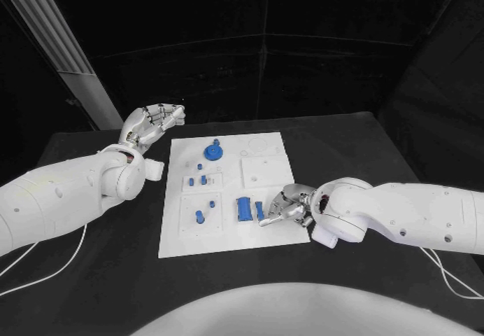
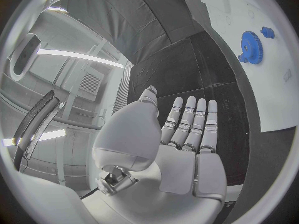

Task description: Assemble the parts on the task board

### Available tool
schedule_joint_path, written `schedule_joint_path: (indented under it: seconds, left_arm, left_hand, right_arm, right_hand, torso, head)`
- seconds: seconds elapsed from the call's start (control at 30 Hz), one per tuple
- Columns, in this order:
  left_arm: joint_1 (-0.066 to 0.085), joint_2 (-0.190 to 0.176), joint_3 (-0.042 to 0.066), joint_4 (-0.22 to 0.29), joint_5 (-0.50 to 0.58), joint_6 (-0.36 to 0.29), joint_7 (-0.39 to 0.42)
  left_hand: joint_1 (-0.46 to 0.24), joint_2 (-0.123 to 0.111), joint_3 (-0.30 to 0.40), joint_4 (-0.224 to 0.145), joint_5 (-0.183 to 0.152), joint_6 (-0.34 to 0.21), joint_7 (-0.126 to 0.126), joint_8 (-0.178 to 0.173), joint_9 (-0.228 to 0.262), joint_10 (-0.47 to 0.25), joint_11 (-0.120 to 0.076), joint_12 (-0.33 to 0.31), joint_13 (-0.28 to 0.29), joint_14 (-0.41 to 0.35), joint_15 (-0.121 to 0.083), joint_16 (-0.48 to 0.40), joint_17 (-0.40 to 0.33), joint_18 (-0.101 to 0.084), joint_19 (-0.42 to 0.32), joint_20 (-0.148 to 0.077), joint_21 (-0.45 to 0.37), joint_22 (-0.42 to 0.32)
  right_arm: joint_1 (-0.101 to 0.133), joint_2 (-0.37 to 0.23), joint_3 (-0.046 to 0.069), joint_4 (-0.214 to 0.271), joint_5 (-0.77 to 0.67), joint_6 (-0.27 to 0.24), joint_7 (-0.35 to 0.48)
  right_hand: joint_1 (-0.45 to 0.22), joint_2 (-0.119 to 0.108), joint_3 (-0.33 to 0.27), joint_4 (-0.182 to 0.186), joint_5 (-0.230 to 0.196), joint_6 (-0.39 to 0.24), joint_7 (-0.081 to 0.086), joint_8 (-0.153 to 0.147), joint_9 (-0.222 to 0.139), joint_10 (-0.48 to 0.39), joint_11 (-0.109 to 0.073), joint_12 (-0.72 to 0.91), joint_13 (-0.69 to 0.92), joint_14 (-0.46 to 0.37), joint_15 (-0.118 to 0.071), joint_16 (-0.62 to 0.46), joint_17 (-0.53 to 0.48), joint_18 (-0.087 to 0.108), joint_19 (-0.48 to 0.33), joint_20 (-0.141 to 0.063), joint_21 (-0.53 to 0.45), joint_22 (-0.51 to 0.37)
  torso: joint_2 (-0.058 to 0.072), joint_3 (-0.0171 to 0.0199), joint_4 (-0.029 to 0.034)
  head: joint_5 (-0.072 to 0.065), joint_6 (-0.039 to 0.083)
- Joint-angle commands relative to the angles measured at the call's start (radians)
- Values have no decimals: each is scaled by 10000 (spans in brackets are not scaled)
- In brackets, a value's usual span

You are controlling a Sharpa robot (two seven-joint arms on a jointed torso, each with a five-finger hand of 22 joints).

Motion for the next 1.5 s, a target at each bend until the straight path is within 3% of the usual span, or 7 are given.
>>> schedule_joint_path:
  seconds: [0.03,0.83,1.07,1.3,1.5]
  left_arm:
    - [11,2,4,6,11,113,1541]
    - [8,14,4,5,11,107,1540]
    - [8,20,4,2,11,109,1541]
    - [7,33,4,-3,11,117,1542]
    - [5,13,4,0,11,108,1538]
  left_hand:
    - [11,73,-60,10,68,-61,864,32,-17,-69,6,18,-16,-60,20,33,-9,-208,-78,2,-44,-14]
    - [11,73,-60,10,68,-61,864,32,-17,-69,6,18,-16,-60,20,33,-9,-208,-78,2,-44,-14]
    - [18,81,-63,9,69,-65,864,39,-17,-73,6,24,-16,-61,20,40,-20,-208,-79,2,-43,-15]
    - [30,94,-67,9,70,-71,864,50,-18,-79,6,35,-17,-64,20,52,-36,-209,-81,3,-41,-17]
    - [30,94,-67,9,70,-71,864,50,-18,-79,6,35,-17,-64,20,52,-36,-209,-81,3,-41,-17]
  right_arm:
    - [10,-1,1,-8,-12,-309,372]
    - [11,141,1,-220,-12,-473,-114]
    - [11,188,1,-271,-12,-462,-279]
    - [11,270,1,-333,-12,-443,-399]
    - [12,291,2,-348,-12,-391,-429]
  right_hand:
    - [-4,117,-29,69,-70,88,12,-46,23,1093,-46,-33,2558,1037,-36,55,2634,66,666,-16,49,2345]
    - [100,676,255,115,60,105,-47,-83,161,1093,-96,-33,2558,1037,-63,55,2634,66,668,-35,52,2346]
    - [539,810,521,-167,770,37,-63,-173,237,1093,-114,-33,2558,1037,-77,55,2634,62,673,-51,67,2351]
    - [710,1009,748,-254,1107,25,-54,-236,276,1093,-107,-33,2558,1037,-70,55,2634,62,672,-47,66,2351]
    - [730,986,765,-277,1120,18,-48,-248,287,1093,-103,-33,2558,1037,-68,55,2634,64,668,-46,57,2348]
  torso:
    - [4,-2,7]
    - [3,-1,9]
    - [0,-4,1]
    - [-6,-3,10]
    - [1,-1,10]
  head:
    - [-6,1]
    - [-6,1]
    - [-14,1]
    - [-25,1]
    - [-2,1]
